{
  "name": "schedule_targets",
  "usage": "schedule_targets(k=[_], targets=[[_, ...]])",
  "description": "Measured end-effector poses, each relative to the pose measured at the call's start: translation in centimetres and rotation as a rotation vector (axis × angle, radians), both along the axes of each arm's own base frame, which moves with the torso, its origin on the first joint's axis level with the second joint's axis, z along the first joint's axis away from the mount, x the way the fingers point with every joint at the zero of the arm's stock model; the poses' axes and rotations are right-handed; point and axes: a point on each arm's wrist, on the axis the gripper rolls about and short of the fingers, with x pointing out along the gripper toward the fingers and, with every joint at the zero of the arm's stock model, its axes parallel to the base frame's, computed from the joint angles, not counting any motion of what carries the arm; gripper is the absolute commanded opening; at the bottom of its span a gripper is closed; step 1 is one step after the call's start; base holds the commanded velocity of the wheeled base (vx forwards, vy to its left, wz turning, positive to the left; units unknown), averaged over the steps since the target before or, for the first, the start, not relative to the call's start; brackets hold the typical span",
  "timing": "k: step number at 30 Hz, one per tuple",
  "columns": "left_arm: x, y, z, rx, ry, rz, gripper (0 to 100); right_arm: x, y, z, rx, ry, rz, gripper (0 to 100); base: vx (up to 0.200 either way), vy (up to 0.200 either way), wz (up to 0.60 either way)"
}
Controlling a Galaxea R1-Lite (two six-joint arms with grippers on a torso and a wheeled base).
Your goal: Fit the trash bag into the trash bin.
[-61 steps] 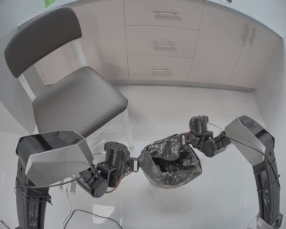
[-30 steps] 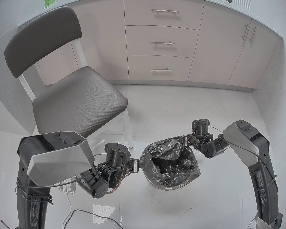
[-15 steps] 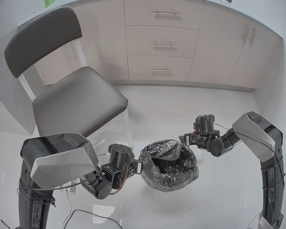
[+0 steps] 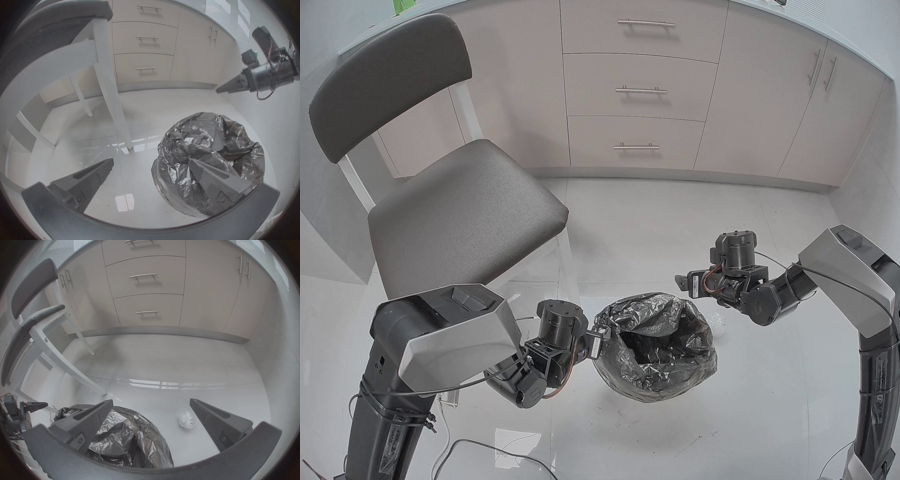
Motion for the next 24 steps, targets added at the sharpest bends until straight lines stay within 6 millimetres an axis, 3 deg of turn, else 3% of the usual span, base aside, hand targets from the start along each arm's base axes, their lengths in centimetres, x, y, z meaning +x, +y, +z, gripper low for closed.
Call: schedule_targets(k=[15,24], targets=[[1.9,-0.6,-2.1,0.104,0.022,0.005,100,-1.0,-0.4,0.0,0.029,-0.02,-0.011,100,0.0,0.0,0.0],[2.0,-1.0,-2.6,0.109,0.022,-0.001,100,-1.0,-0.4,-0.1,0.033,-0.025,-0.012,100,0.0,0.0,0.0]])
